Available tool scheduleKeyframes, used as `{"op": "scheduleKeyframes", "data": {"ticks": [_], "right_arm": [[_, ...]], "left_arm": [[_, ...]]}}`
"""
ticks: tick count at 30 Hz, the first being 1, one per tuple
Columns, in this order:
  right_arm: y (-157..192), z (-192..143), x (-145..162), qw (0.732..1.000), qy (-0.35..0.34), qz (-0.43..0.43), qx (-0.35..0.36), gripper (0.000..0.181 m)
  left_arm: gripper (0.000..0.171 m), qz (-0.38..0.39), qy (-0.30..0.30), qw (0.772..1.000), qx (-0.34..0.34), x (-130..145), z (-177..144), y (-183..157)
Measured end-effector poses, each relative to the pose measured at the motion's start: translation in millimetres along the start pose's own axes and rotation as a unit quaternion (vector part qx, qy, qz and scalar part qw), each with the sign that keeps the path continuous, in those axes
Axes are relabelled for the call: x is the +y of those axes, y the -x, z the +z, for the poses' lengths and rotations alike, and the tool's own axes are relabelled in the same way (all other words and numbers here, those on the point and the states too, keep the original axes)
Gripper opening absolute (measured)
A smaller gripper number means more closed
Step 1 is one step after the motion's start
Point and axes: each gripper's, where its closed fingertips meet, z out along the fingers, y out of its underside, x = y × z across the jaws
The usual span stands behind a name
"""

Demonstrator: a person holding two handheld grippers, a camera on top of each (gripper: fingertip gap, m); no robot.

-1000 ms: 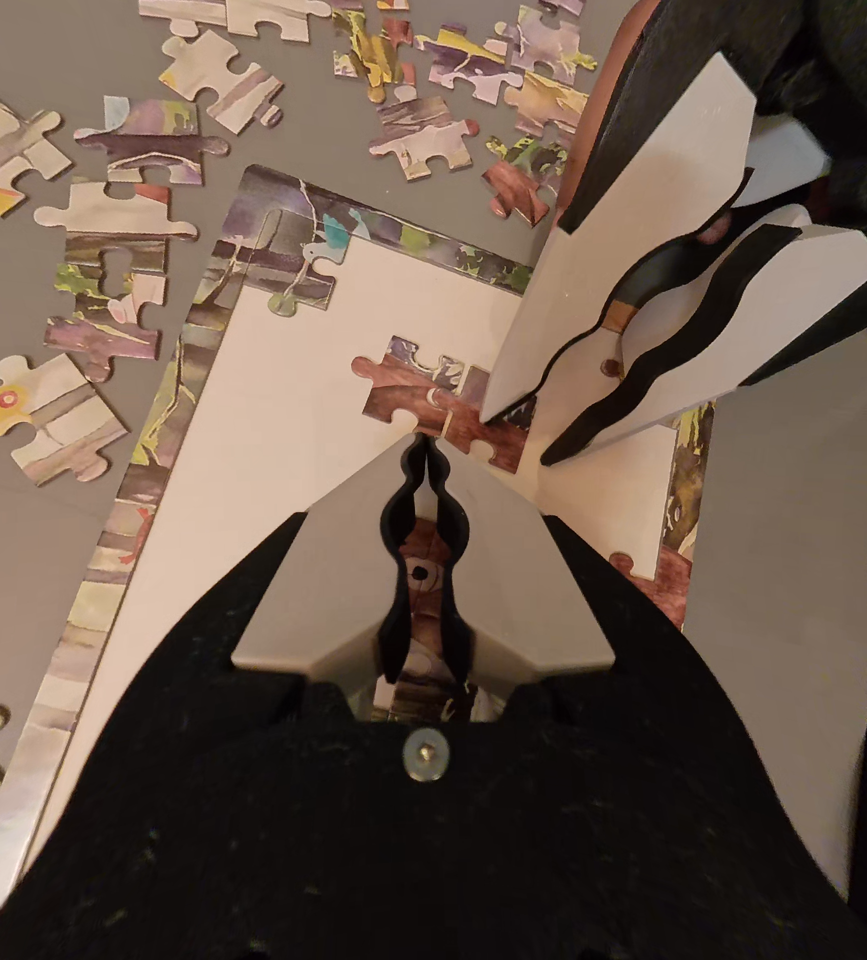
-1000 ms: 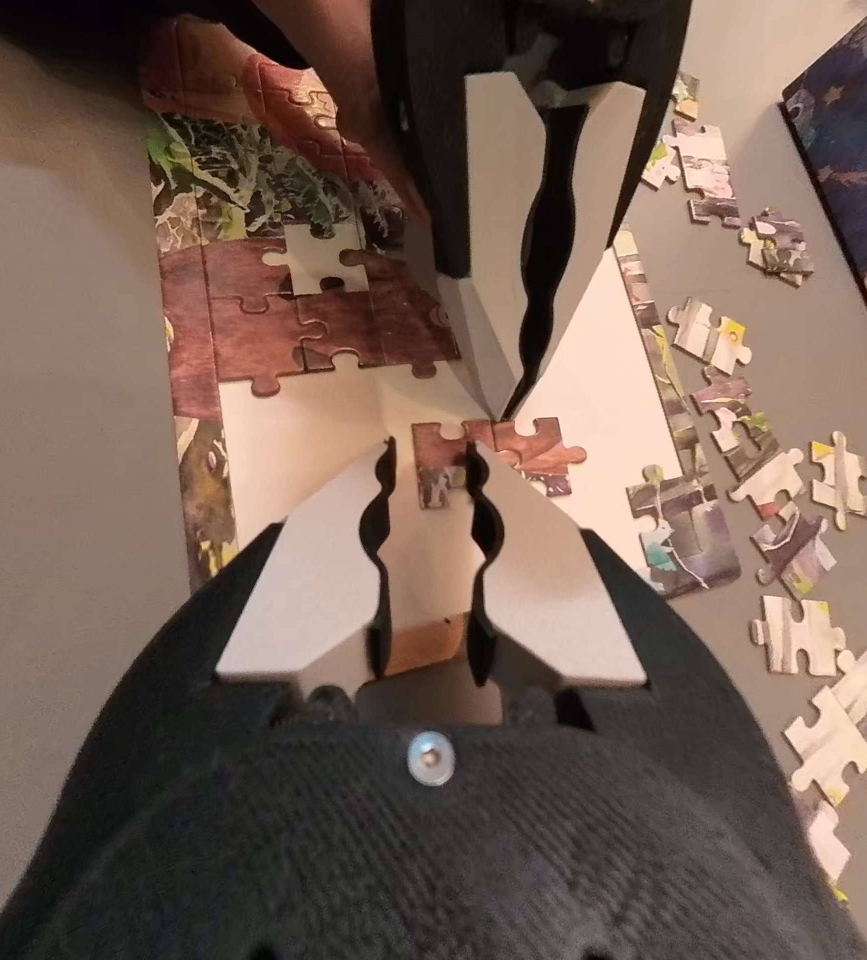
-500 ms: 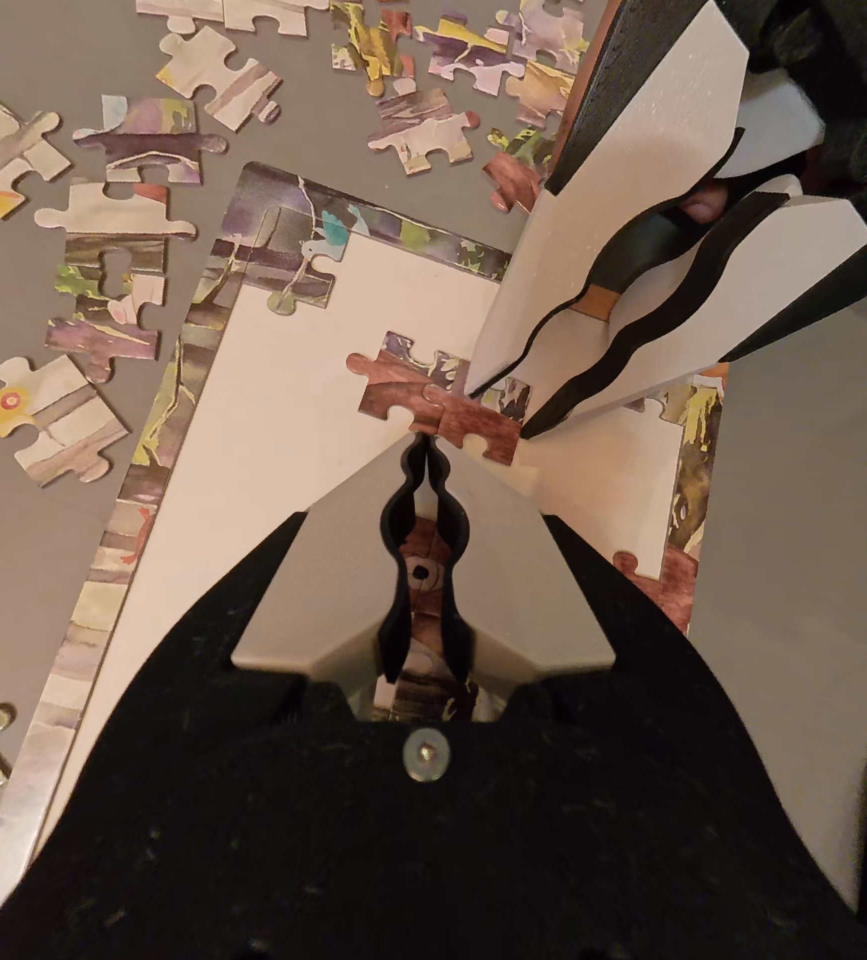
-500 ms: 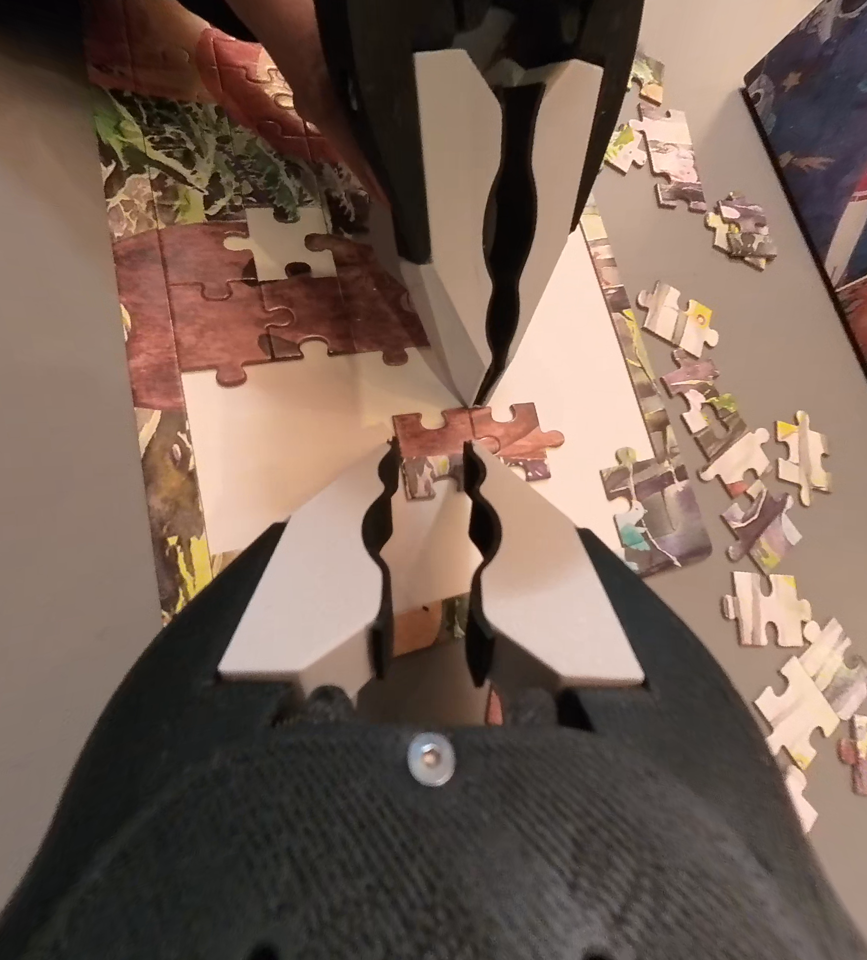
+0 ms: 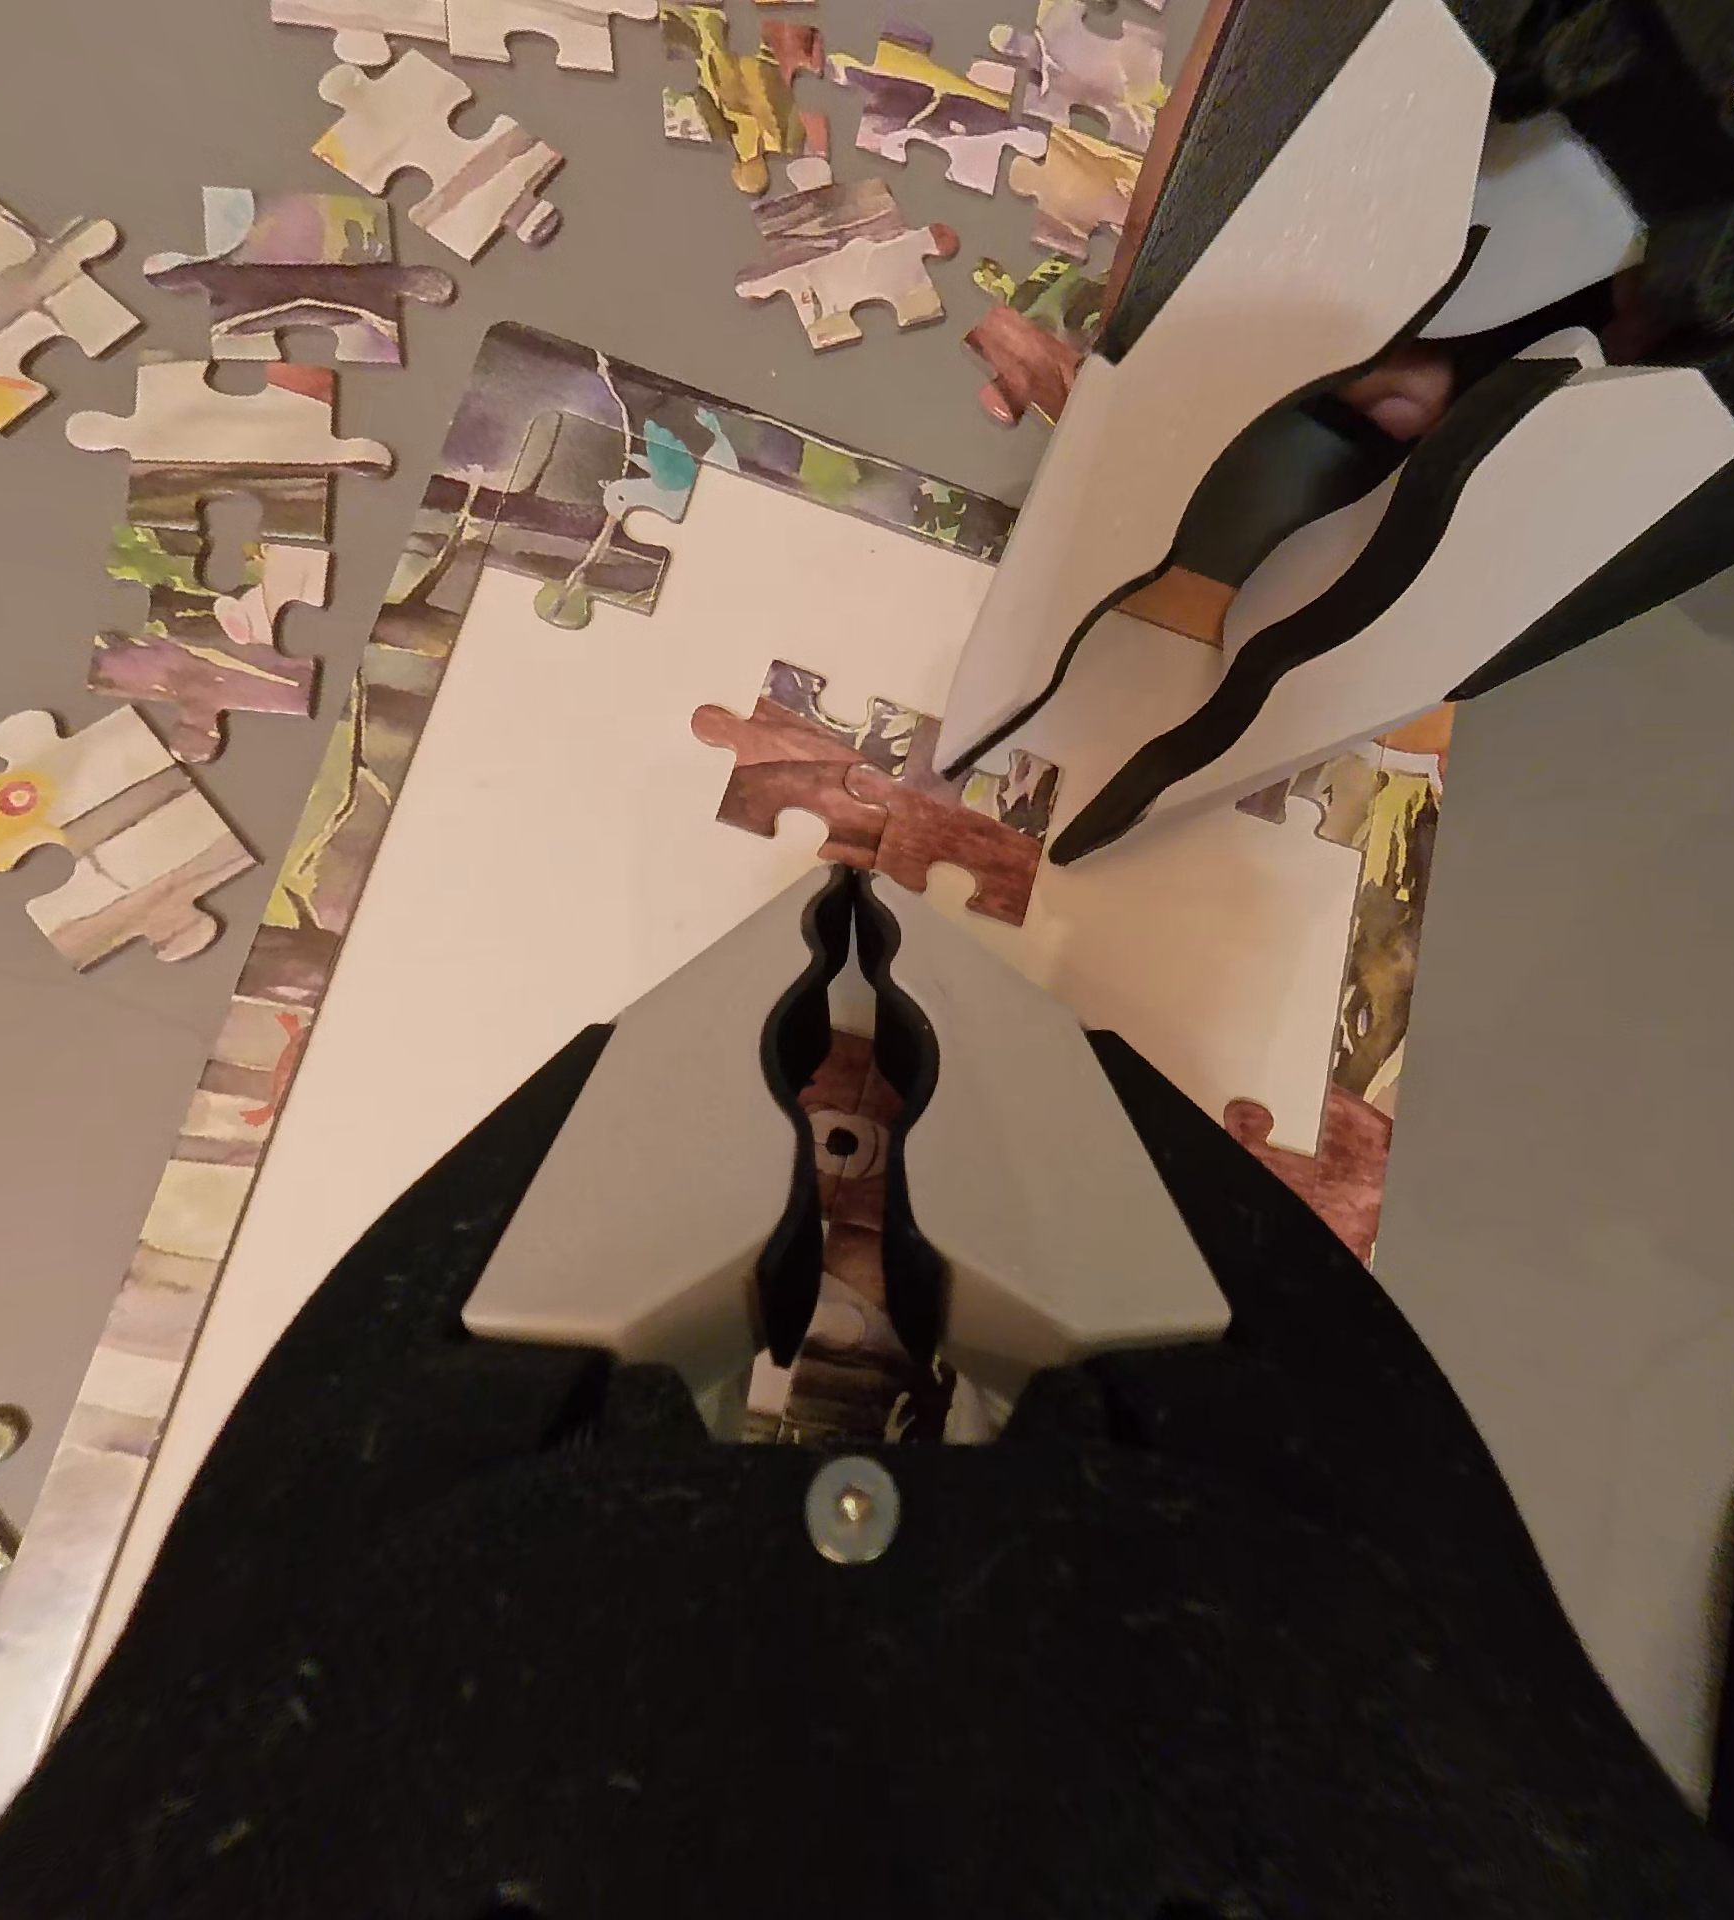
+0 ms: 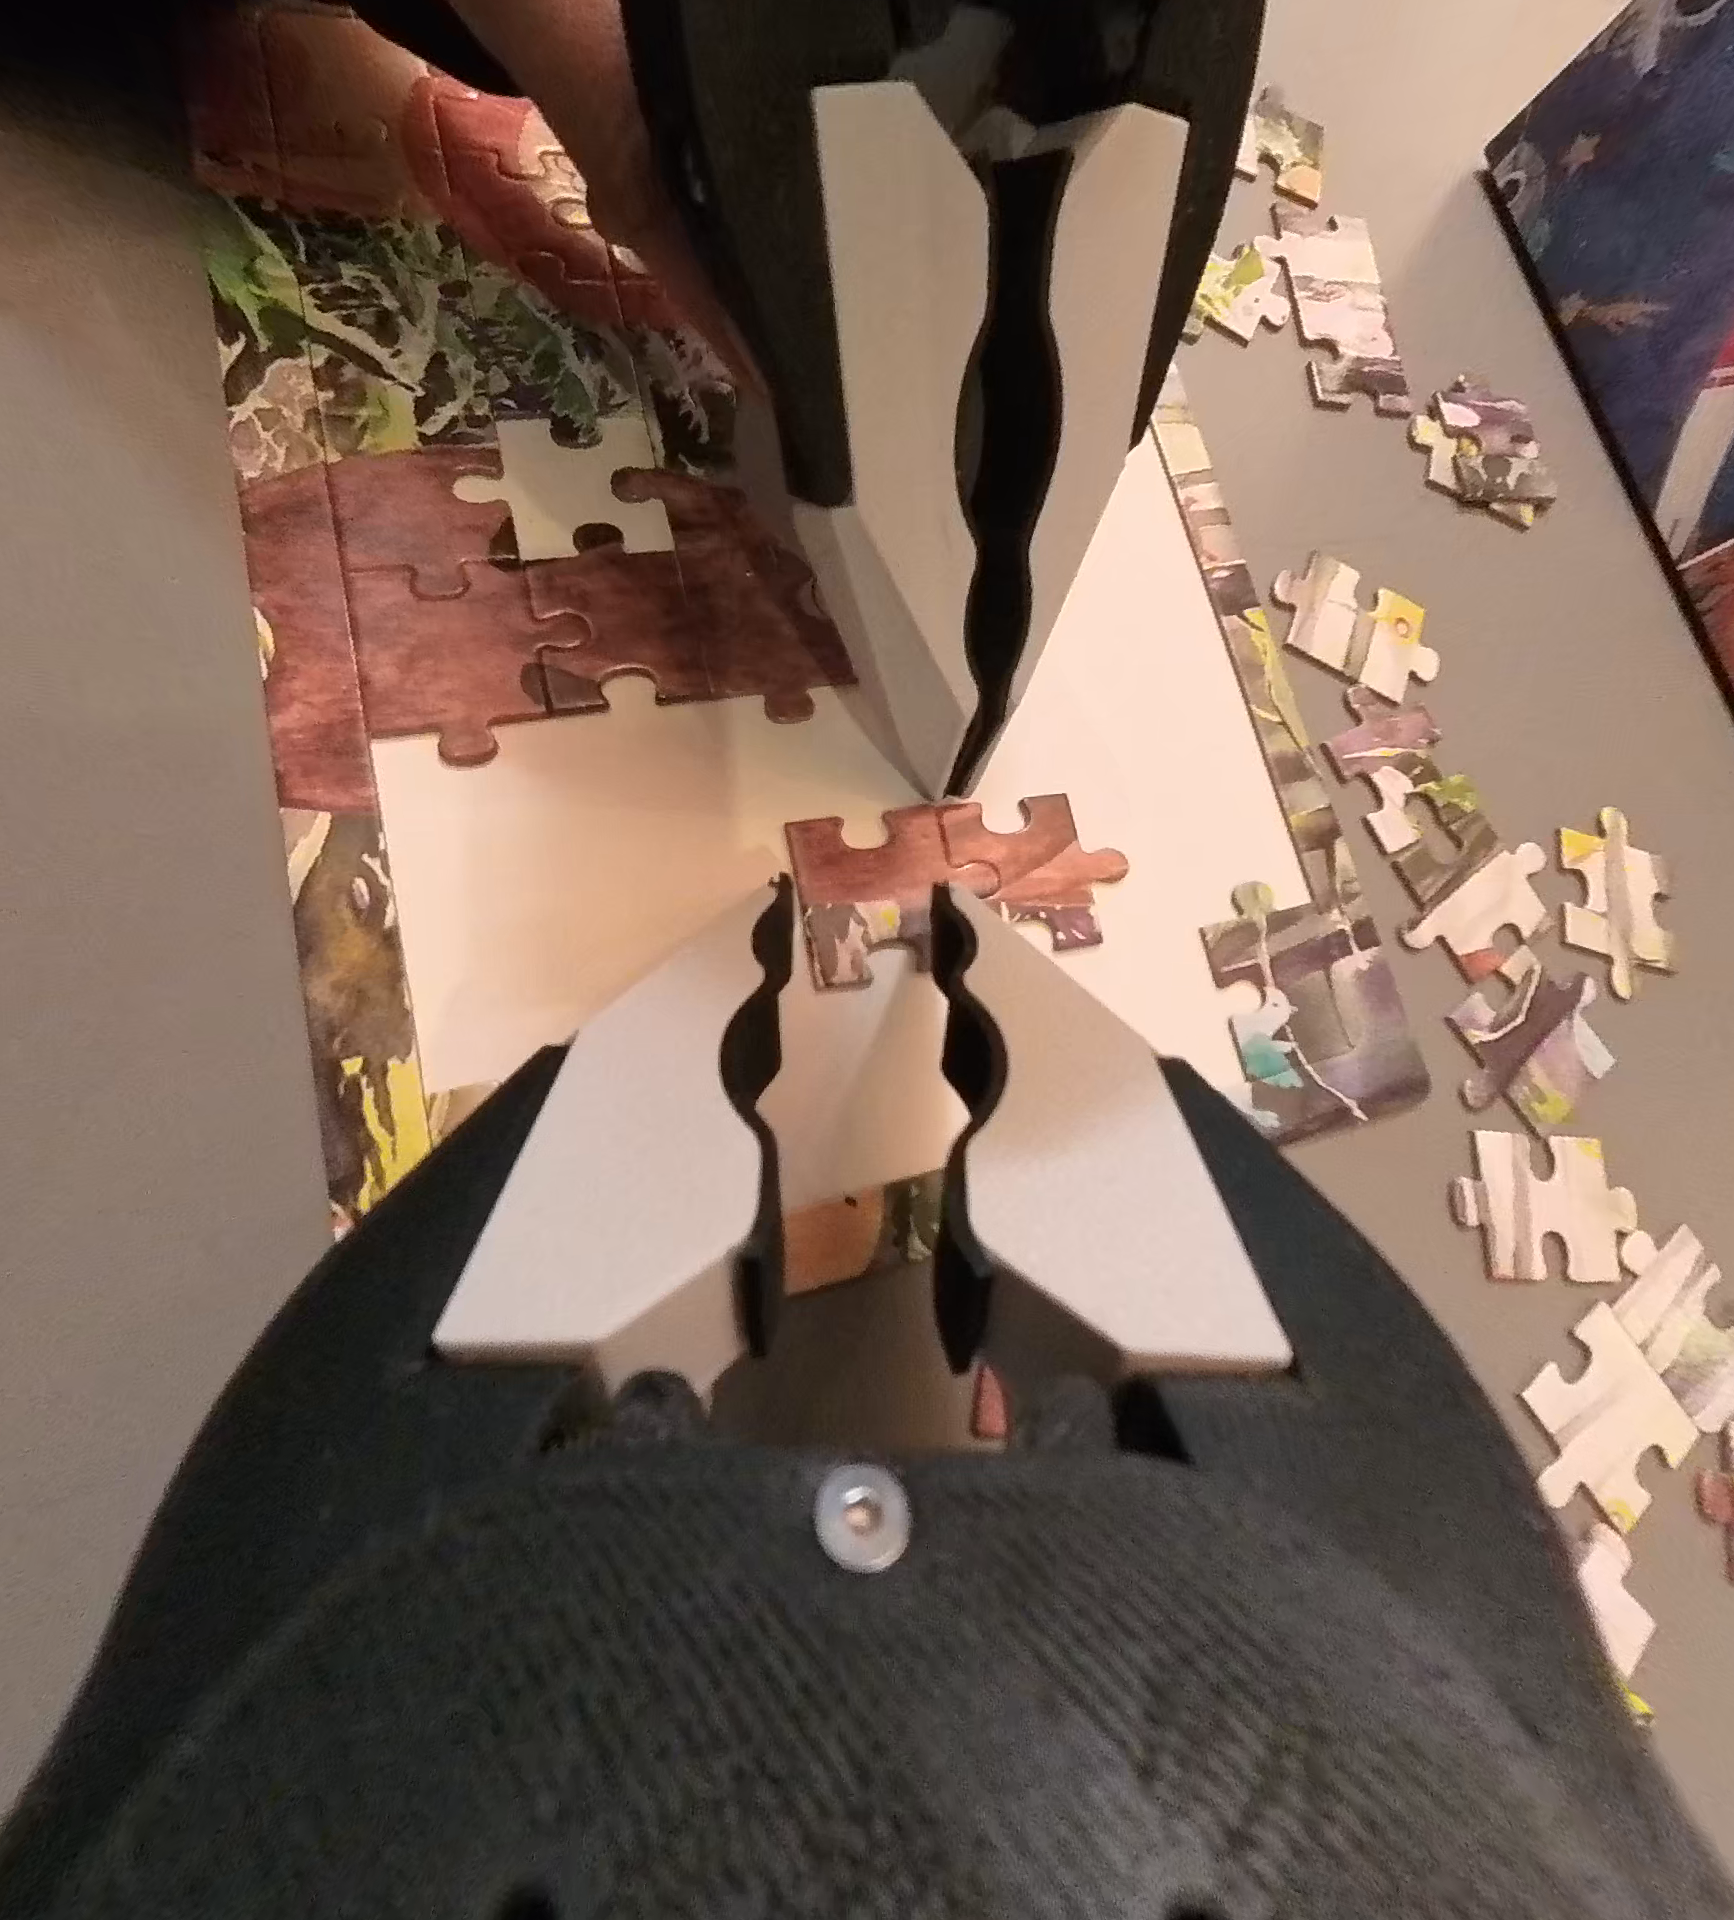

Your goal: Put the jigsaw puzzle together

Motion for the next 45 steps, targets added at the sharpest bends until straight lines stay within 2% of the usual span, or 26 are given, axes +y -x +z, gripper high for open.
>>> {"op": "scheduleKeyframes", "data": {"ticks": [6, 12, 18, 23, 28, 31, 37, 41, 45], "right_arm": [[-1, -1, 3, 1.000, -0.003, 0.023, -0.009, 0.032], [1, 1, -8, 1.000, -0.019, 0.024, -0.008, 0.037], [5, 3, -2, 0.993, -0.004, 0.101, -0.057, 0.048], [-15, -10, -7, 0.993, -0.041, 0.105, -0.013, 0.046], [-53, -36, -3, 0.986, -0.083, 0.125, 0.074, 0.045], [-64, -48, -4, 0.979, -0.114, 0.144, 0.090, 0.047], [-45, -37, -11, 0.985, -0.114, 0.126, 0.043, 0.053], [-23, -19, -8, 0.990, -0.090, 0.110, -0.009, 0.058], [-14, -7, 0, 0.990, -0.060, 0.117, -0.040, 0.059]], "left_arm": [[0.000, -0.002, -0.001, 1.000, 0.002, 0, 0, 0], [0.000, -0.002, -0.001, 1.000, 0.001, 0, 0, 0], [0.000, -0.003, -0.001, 1.000, 0.003, 1, 0, 0], [0.000, -0.005, -0.016, 1.000, -0.005, -4, -9, 6], [0.000, -0.055, -0.093, 0.994, -0.023, -17, -41, 37], [0.000, -0.088, -0.136, 0.986, -0.034, -17, -62, 59], [0.000, -0.099, -0.168, 0.980, -0.023, -6, -88, 70], [0.000, -0.079, -0.147, 0.985, -0.043, 12, -86, 72], [0.000, -0.090, -0.168, 0.982, -0.014, 16, -85, 65]]}}
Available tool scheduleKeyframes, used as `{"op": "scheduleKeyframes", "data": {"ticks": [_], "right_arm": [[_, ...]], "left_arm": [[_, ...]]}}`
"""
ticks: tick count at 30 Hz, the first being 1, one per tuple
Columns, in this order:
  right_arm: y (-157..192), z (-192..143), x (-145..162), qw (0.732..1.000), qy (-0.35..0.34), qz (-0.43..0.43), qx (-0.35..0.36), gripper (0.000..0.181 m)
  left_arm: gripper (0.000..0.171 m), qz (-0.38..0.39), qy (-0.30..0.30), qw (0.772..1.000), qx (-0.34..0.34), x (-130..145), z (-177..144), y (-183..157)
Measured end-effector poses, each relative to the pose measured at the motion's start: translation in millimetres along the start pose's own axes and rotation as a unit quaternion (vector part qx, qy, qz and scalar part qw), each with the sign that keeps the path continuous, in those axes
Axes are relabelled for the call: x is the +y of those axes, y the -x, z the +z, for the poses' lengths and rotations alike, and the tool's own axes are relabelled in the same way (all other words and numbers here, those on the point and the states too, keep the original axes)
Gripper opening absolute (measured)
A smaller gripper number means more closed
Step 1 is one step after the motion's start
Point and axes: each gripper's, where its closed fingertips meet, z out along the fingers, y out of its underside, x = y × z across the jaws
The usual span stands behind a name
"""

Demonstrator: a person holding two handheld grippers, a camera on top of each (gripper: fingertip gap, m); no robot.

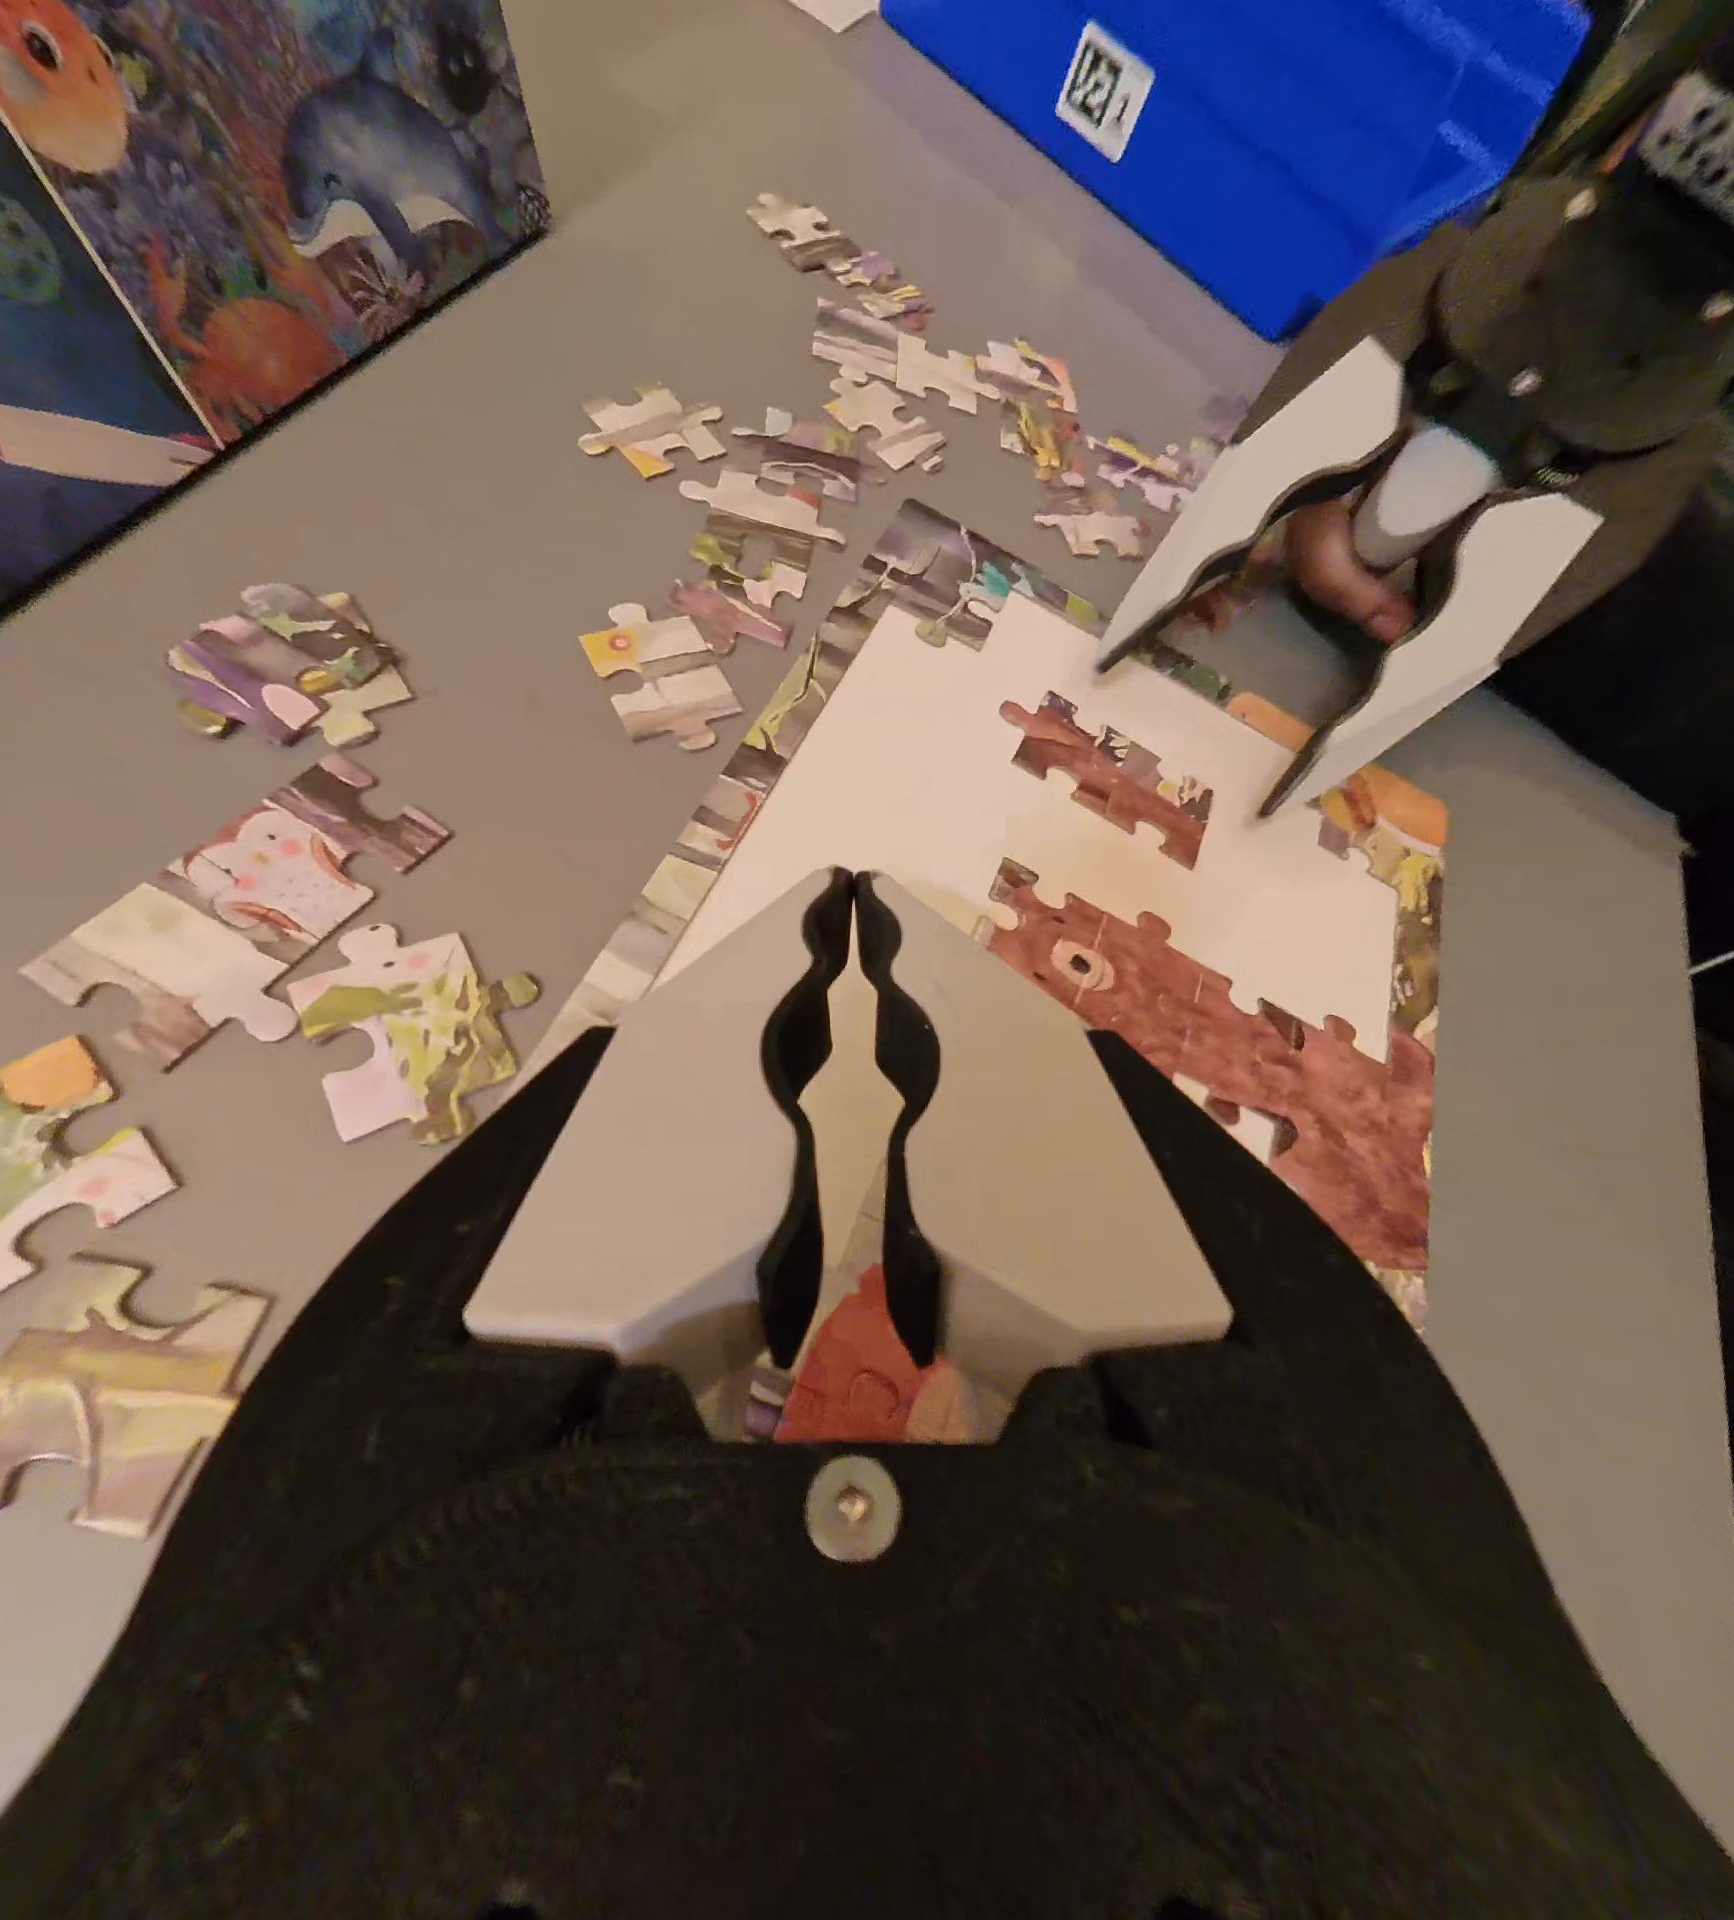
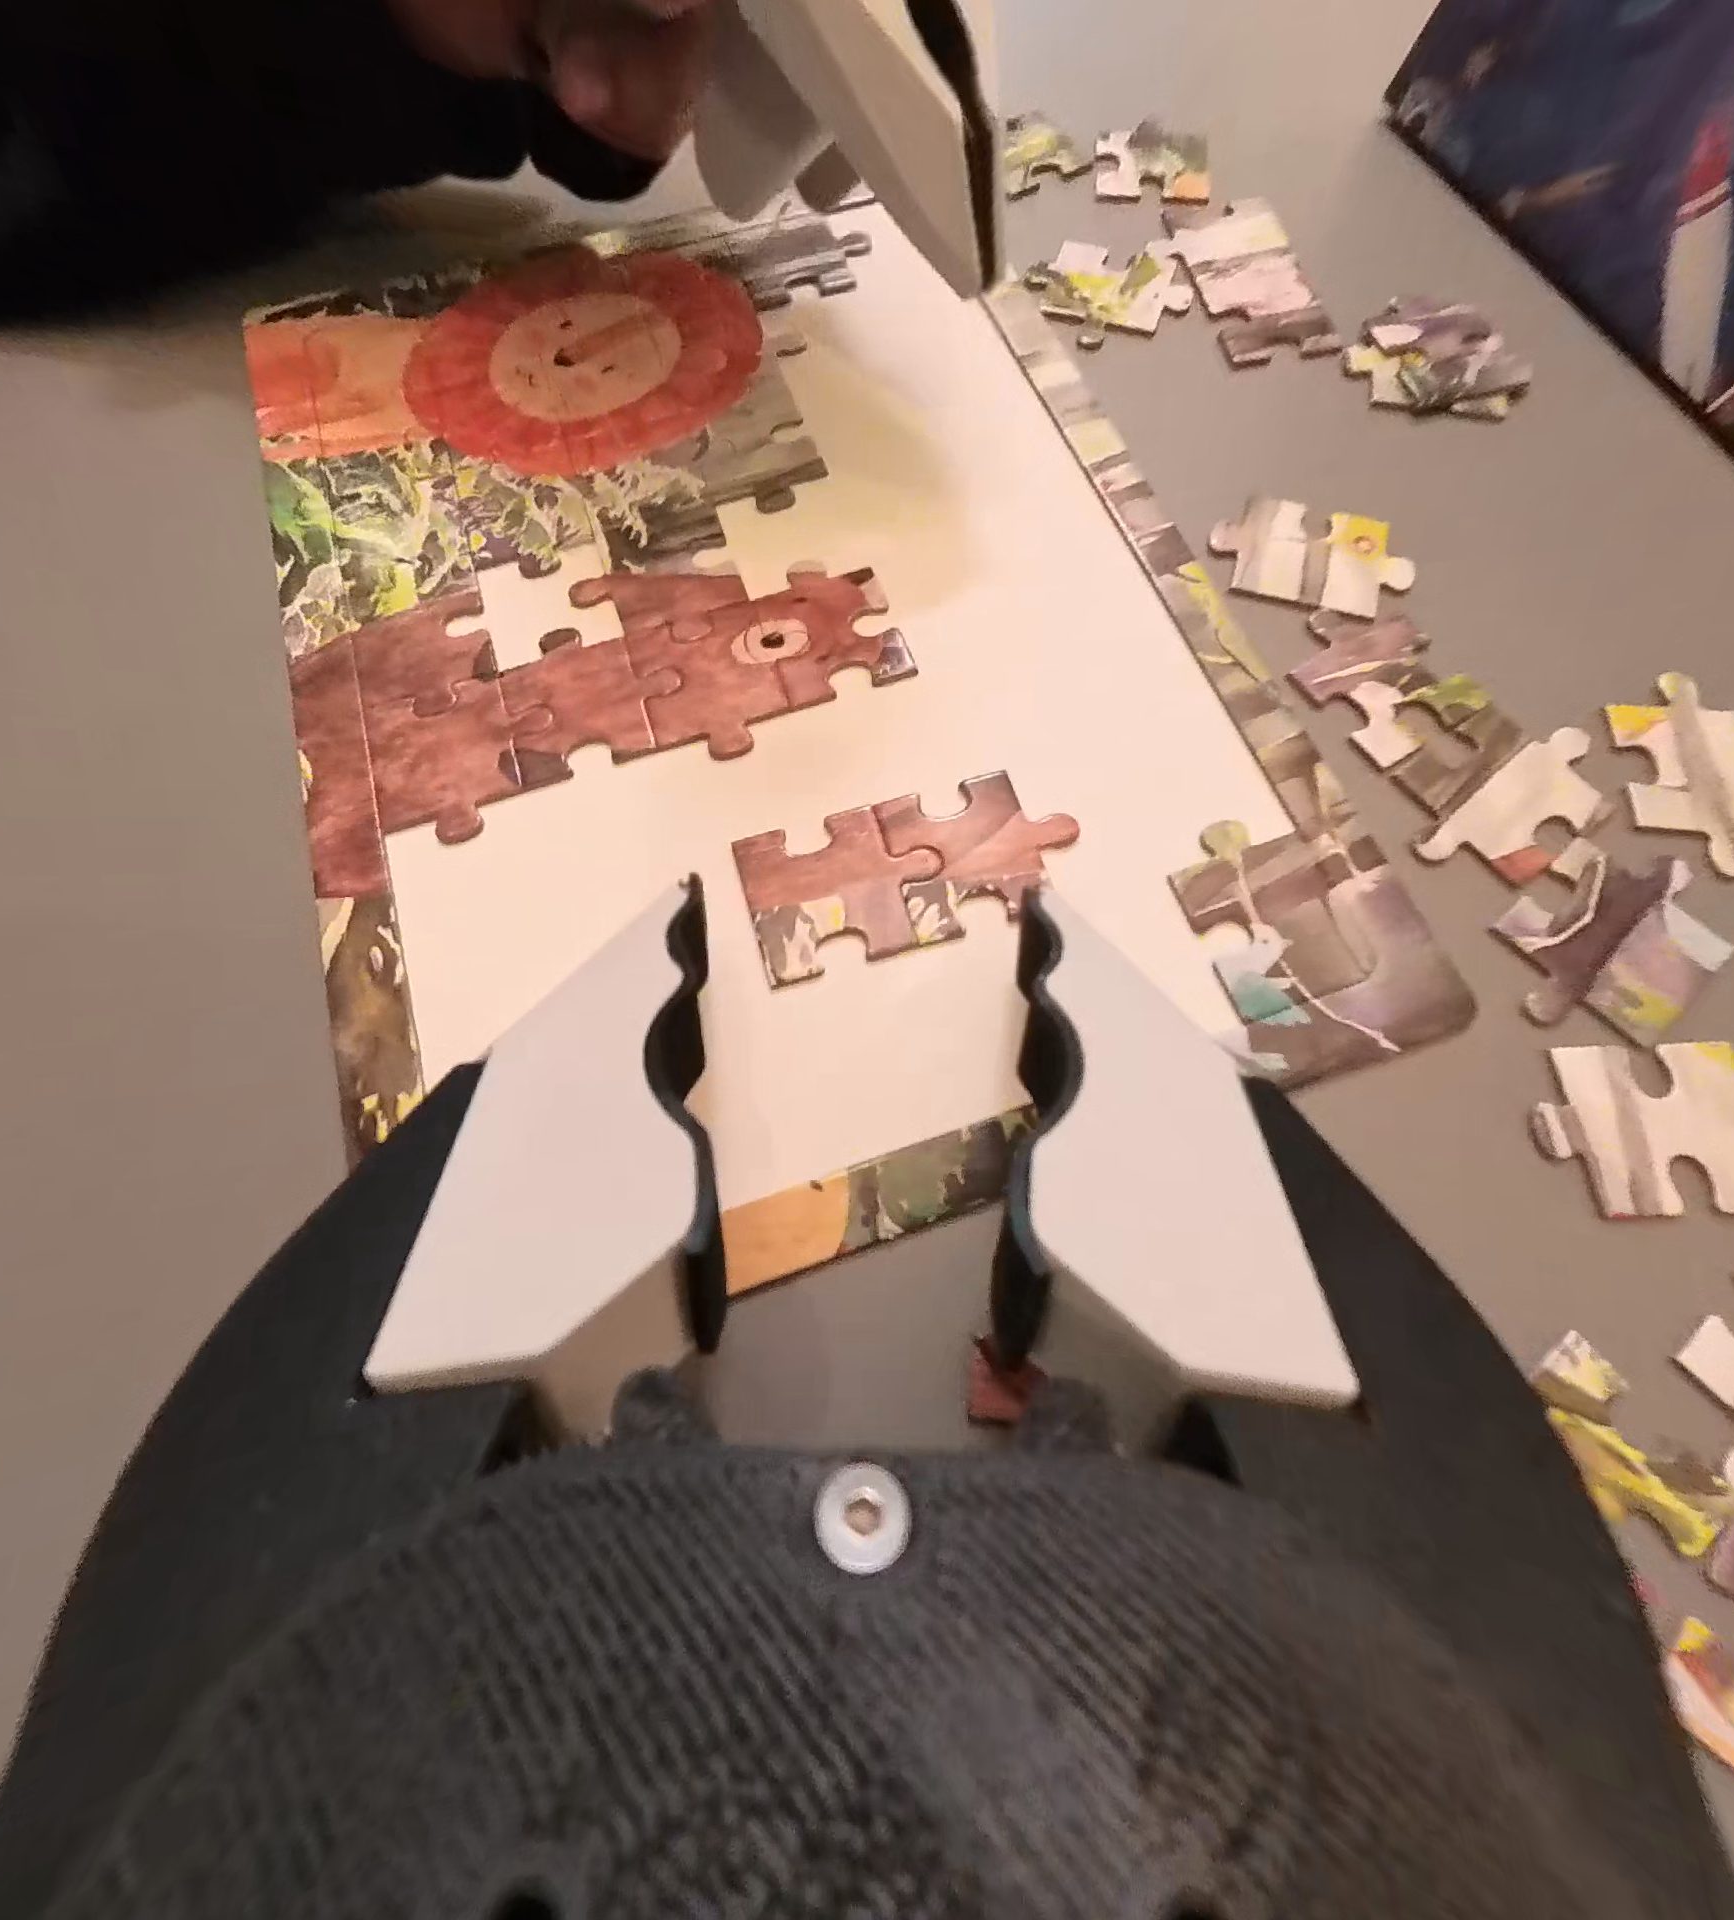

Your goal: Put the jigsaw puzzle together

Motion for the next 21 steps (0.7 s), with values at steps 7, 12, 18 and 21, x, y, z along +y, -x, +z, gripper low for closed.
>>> {"op": "scheduleKeyframes", "data": {"ticks": [7, 12, 18, 21], "right_arm": [[0, 2, 7, 1.000, 0.022, 0.002, -0.001, 0.055], [3, 5, 12, 0.999, 0.039, -0.009, -0.004, 0.045], [6, 4, 13, 0.999, 0.039, -0.013, -0.011, 0.037], [7, 4, 13, 0.999, 0.039, -0.015, -0.012, 0.034]], "left_arm": [[0.000, -0.025, -0.032, 0.999, 0.015, -3, 0, 1], [0.000, -0.029, -0.016, 0.999, 0.018, 3, 6, 2], [0.000, -0.041, -0.013, 0.999, 0.020, 5, 7, 3], [0.000, -0.048, -0.011, 0.999, 0.023, 5, 7, 4]]}}
